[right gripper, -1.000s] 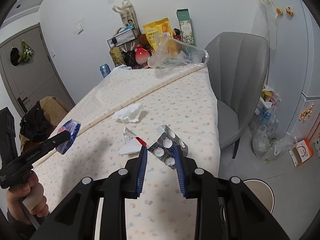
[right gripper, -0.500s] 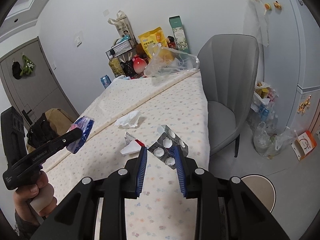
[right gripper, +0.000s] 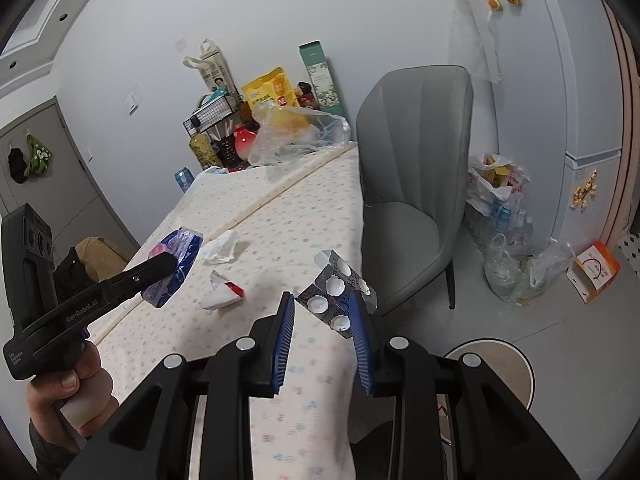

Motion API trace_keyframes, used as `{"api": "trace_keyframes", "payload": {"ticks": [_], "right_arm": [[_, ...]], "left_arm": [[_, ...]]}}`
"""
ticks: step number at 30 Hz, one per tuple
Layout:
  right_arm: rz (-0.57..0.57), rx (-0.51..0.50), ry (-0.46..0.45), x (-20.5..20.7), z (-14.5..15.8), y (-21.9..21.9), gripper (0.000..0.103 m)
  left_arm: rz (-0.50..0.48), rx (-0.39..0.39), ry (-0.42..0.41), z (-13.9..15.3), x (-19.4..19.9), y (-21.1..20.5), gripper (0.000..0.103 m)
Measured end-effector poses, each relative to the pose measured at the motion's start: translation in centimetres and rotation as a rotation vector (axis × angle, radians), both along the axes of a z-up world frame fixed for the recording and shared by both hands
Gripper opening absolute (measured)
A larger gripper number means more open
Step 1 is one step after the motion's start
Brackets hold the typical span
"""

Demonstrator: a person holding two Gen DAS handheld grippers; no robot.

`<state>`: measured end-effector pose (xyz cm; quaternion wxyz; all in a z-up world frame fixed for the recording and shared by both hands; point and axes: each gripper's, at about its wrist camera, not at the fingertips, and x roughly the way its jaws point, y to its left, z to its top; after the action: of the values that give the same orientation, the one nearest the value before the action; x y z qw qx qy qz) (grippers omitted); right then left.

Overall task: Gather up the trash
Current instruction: 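Carry the package and blister pack in both tools over the bin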

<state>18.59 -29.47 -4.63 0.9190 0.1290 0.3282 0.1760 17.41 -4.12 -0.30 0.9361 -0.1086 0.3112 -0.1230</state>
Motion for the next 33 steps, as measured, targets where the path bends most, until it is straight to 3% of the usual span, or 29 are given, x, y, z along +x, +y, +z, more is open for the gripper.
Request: {"api": "trace_keyframes", "payload": {"ticks": [19, 29, 30, 31, 33], "right_arm": [[-0.17, 0.047, 0.082, 0.4, -4.7, -9.0, 0.028], [-0.24, 0.073, 0.167, 2.1, -9.0, -13.5, 0.031], [-0.254, 0.07, 0.183, 2.6, -10.0, -13.9, 0.033], [-0.261, 0.07, 0.198, 2.9, -10.5, -14.1, 0.05], [-0.295, 0.053, 0.224, 3.3, -11.8, -14.7, 0.064]], "left_arm": [[-0.186, 0.037, 0.085, -2.7, 4.6, -11.2, 0.03], [-0.227, 0.075, 0.162, -5.2, 6.7, -15.7, 0.03], [-0.229, 0.079, 0.167, -5.3, 6.9, -15.9, 0.03], [-0.232, 0.083, 0.172, -5.5, 7.0, -16.2, 0.03], [-0.236, 0.089, 0.183, -6.0, 7.2, -16.5, 0.03]]}}
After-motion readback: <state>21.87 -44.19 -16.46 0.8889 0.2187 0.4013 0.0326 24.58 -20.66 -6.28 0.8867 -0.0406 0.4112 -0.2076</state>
